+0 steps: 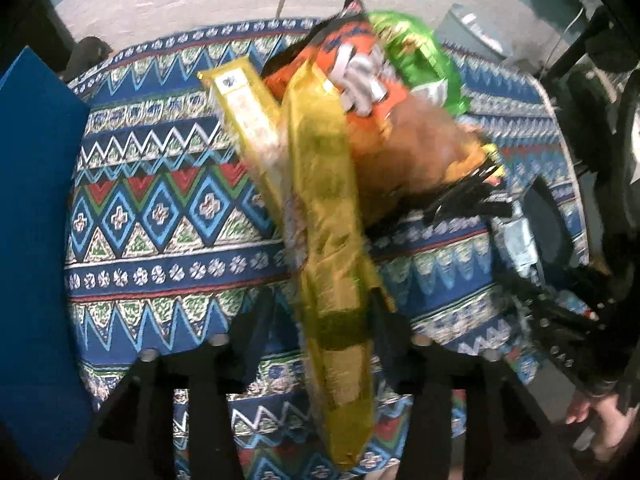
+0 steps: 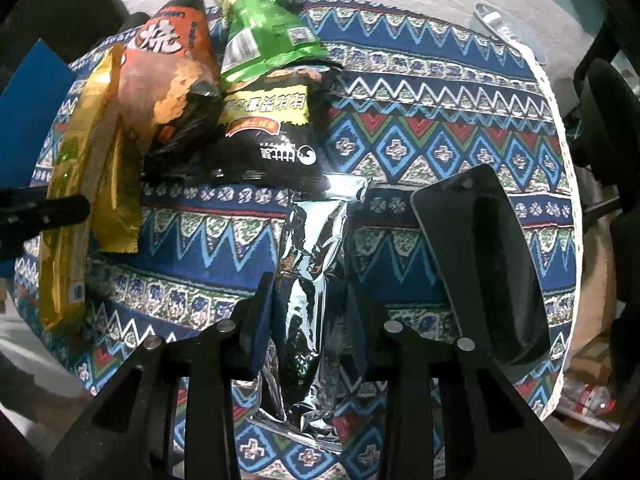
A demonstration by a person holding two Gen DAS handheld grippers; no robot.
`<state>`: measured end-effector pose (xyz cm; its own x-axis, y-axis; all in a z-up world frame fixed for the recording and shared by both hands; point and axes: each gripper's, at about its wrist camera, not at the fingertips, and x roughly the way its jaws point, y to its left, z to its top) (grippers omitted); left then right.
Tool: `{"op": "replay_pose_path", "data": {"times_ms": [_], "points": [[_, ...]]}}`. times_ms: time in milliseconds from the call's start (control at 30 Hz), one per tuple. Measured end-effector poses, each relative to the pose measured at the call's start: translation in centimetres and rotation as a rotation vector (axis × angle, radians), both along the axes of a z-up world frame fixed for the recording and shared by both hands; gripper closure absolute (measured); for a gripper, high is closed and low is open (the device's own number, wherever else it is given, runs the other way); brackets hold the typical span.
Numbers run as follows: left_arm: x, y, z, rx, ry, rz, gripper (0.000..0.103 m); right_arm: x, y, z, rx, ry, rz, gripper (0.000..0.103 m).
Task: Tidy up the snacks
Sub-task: 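Lower to the pile, grasp yellow stick pack with left while right grasps silver foil bag, then lift both packs and carry them over the cardboard box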
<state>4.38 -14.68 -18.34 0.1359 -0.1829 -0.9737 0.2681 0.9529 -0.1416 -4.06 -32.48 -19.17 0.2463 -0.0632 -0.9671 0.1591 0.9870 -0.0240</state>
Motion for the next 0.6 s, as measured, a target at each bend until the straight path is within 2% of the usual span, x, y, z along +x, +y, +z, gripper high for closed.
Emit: {"op": "replay_pose_path", "data": {"times_ms": [167, 233, 300, 600], "points": [[0.2, 0.6, -1.6, -0.041, 0.039, 0.010, 0.048, 0.7, 0.2, -0.8, -0.012, 0.008, 0.011, 0.071], [0.1, 0.9, -1.5, -0.062, 0.029, 0.009, 0.068, 0.6, 0.3, -0.4, -0.025, 0.001, 0.015, 0.071], [-0.2, 1.4, -0.8, -0.041, 0.008, -0.003, 0.073, 0.4, 0.3, 0.0, -0.035, -0.006, 0.023, 0.071], [-1.6, 2.2, 1.7, 0.045, -0.080, -0.068, 0.075, -1.1, 0.4, 2.1, -0.036, -0.038, 0.019, 0.072]]}}
